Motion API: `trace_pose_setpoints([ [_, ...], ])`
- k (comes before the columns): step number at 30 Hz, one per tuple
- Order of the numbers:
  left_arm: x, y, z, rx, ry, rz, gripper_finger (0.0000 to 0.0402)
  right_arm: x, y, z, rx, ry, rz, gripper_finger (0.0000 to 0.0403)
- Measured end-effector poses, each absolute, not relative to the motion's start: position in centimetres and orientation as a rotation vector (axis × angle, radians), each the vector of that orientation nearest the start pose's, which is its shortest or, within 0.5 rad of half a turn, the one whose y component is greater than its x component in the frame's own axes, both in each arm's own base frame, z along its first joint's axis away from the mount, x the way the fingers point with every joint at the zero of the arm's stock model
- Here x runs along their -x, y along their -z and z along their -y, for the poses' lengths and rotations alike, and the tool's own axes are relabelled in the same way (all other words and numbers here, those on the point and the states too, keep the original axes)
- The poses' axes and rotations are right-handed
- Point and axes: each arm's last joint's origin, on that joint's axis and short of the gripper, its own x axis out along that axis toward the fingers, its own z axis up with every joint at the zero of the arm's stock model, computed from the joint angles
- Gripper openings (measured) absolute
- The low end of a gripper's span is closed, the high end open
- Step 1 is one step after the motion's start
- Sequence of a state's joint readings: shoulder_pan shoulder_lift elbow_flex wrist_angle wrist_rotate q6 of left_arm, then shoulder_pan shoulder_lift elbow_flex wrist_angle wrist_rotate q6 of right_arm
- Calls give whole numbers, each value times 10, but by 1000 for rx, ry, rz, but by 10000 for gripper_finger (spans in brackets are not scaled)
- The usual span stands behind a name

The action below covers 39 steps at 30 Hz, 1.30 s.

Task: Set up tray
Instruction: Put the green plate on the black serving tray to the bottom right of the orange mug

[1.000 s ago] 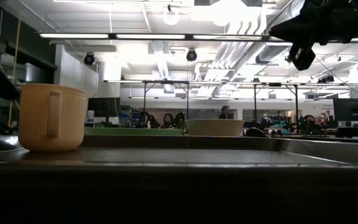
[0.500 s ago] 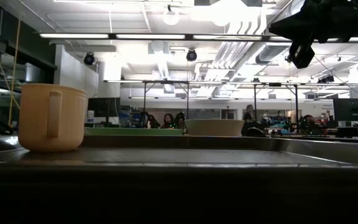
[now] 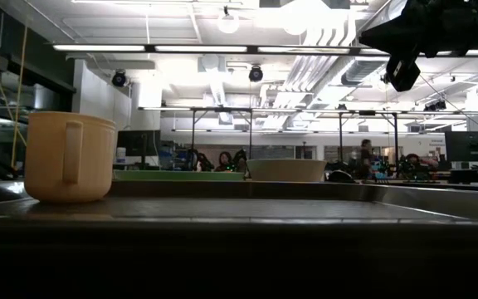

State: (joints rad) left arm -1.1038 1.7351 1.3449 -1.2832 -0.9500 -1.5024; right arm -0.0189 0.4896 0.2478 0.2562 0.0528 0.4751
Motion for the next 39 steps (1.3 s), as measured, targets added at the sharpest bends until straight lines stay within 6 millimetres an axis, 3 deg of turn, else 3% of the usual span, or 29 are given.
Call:
trace_pose_setpoints([
  [18,-123,-250,254,-169,-482,-595,79,-136,-229,4,-498,63,34,0],
  [24,-120,-253,249,-183,-477,-587,79,-136,-229,4,-498,75,38,0],
  [33,-109,-256,218,-219,-460,-519,79,-136,-229,4,-498,76,44,0],
  [39,-101,-247,194,-224,-473,-491,79,-136,-231,4,-498,72,55,0],
])
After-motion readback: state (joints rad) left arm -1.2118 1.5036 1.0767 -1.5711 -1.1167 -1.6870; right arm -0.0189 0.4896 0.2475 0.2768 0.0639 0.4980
